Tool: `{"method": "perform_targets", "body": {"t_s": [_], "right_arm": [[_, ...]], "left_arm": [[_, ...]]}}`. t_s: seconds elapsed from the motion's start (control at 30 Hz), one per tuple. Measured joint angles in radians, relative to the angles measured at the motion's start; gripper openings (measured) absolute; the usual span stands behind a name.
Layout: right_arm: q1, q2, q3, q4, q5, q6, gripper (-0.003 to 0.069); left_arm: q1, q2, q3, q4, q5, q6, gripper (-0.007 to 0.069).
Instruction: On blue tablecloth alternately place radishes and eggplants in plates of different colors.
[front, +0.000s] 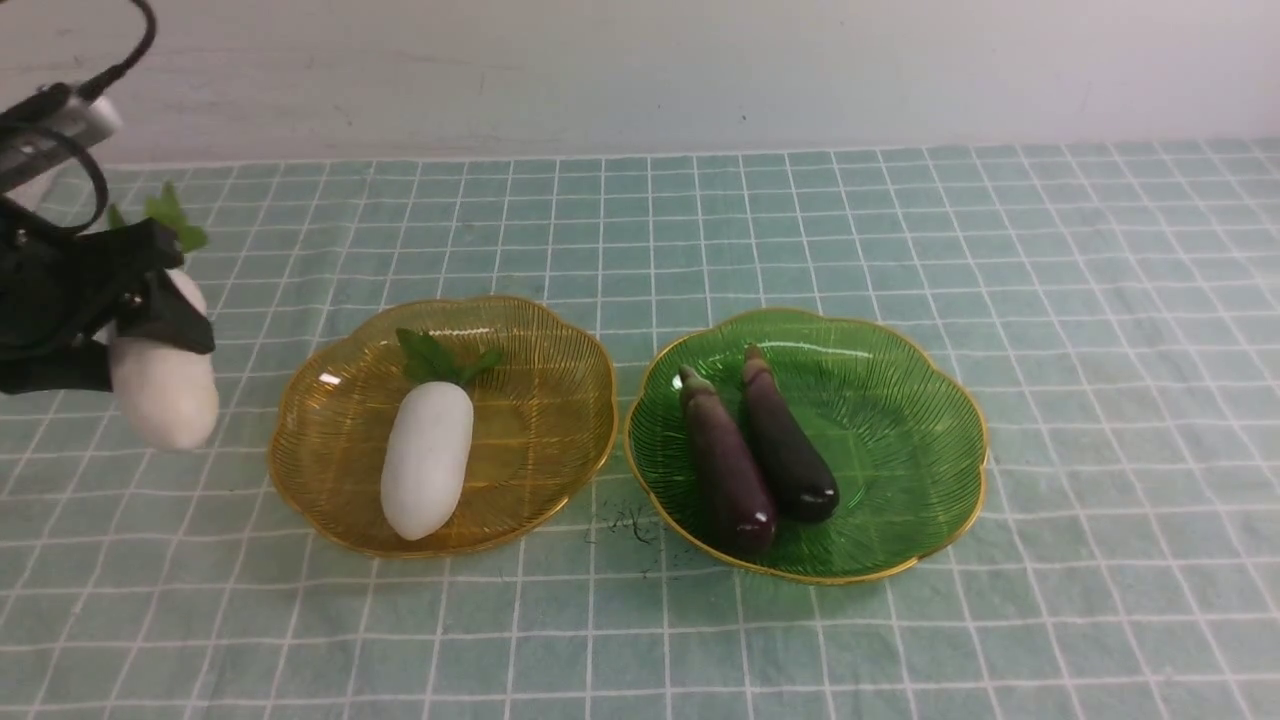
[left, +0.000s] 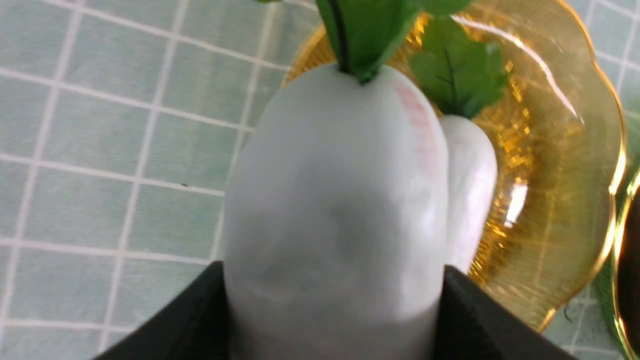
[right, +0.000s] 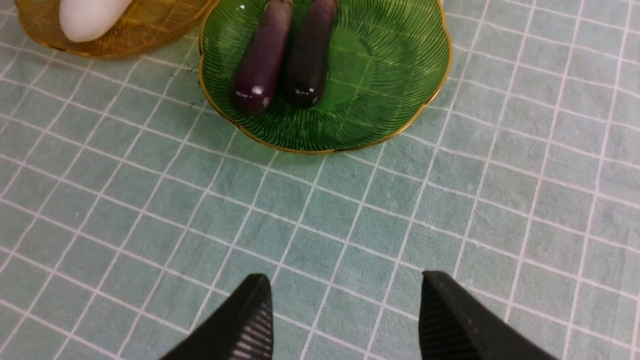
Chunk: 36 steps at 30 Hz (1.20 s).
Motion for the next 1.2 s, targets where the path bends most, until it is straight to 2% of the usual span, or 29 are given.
{"method": "perform_targets", "body": {"t_s": [0.17, 0.27, 0.4, 0.57, 0.7, 0.83, 0.97, 1.03, 1.07, 1.1, 1.2], "right_arm": [[0.0, 0.0, 0.0, -0.005, -0.001, -0.004, 0.036], [0.0, 0.0, 0.0, -0.024, 0.011, -0.003, 0.0312], [0.0, -0.002, 0.0, -0.057, 0.05, -0.003, 0.0166], [0.0, -0.066, 0.0, -0.08, 0.05, -0.002, 0.0019], [0.0, -0.18, 0.0, -0.083, 0.054, 0.002, -0.001], [0.0, -0.311, 0.01, -0.083, 0.04, 0.003, -0.0013], [0.0, -0.474, 0.145, -0.083, -0.195, 0.001, -0.0015], [0.0, -0.522, 0.262, -0.083, -0.392, 0.001, -0.0015], [0.0, -0.527, 0.285, -0.083, -0.409, 0.001, -0.0015], [0.0, -0.532, 0.391, -0.083, -0.571, 0.001, -0.0015], [0.0, -0.53, 0.509, -0.083, -0.763, 0.001, -0.0015]], "left_arm": [[-0.127, 0.022, 0.0, 0.069, -0.054, 0.01, 0.0433], [-0.196, 0.046, 0.0, 0.14, -0.114, 0.011, 0.0433], [-0.257, 0.098, 0.0, 0.257, -0.162, 0.012, 0.0433], [-0.279, 0.128, 0.0, 0.29, -0.186, 0.01, 0.0492], [-0.28, 0.129, 0.0, 0.294, -0.199, 0.01, 0.0552], [-0.28, 0.129, 0.0, 0.295, -0.201, 0.01, 0.0563], [-0.281, 0.129, 0.0, 0.296, -0.184, 0.01, 0.0563], [-0.281, 0.129, 0.0, 0.297, -0.176, 0.01, 0.0563], [-0.281, 0.129, 0.0, 0.297, -0.174, 0.01, 0.0563], [-0.281, 0.129, 0.0, 0.297, -0.169, 0.01, 0.0561], [-0.281, 0.129, 0.0, 0.297, -0.152, 0.01, 0.053]]}}
